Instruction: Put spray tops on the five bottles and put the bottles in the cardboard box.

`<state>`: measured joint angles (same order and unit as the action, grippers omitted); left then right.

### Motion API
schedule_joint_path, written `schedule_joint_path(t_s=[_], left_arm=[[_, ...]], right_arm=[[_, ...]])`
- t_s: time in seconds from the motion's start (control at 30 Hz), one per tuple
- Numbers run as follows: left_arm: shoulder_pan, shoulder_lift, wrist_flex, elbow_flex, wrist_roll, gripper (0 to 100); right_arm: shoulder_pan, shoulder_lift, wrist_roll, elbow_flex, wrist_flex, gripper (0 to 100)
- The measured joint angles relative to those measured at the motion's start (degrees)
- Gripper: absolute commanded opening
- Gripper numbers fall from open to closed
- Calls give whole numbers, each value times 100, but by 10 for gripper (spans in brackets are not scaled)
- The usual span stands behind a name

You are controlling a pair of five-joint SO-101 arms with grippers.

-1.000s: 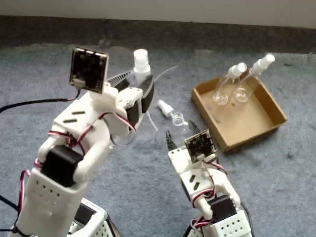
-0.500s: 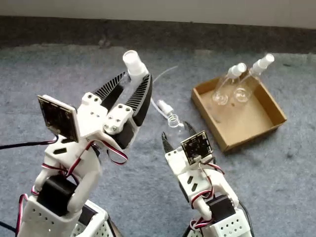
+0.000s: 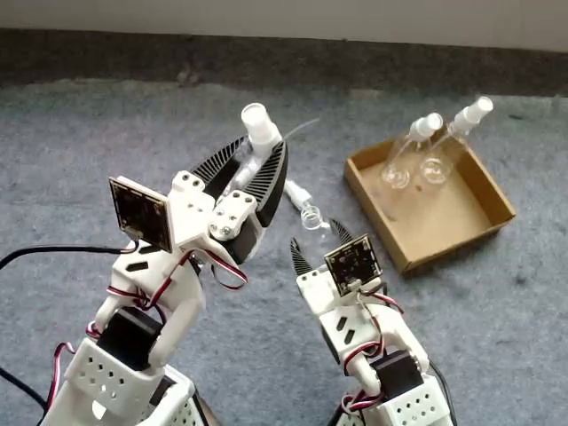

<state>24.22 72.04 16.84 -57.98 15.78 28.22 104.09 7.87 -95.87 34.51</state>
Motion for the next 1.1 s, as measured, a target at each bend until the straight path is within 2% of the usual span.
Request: schedule_joint_path(t_s=[0.1,0.37,0.87,1.1], left_arm=[[18,0,0,-35,0,34],[756,18,-35,-765,0,34],[844,18,-88,-1978,0,34],[844,18,-88,-1987,0,34]], right_arm=[[0,0,0,0,0,145],[9,0,0,0,0,145],[26,0,35,0,9,146],[18,0,756,0,53,146]])
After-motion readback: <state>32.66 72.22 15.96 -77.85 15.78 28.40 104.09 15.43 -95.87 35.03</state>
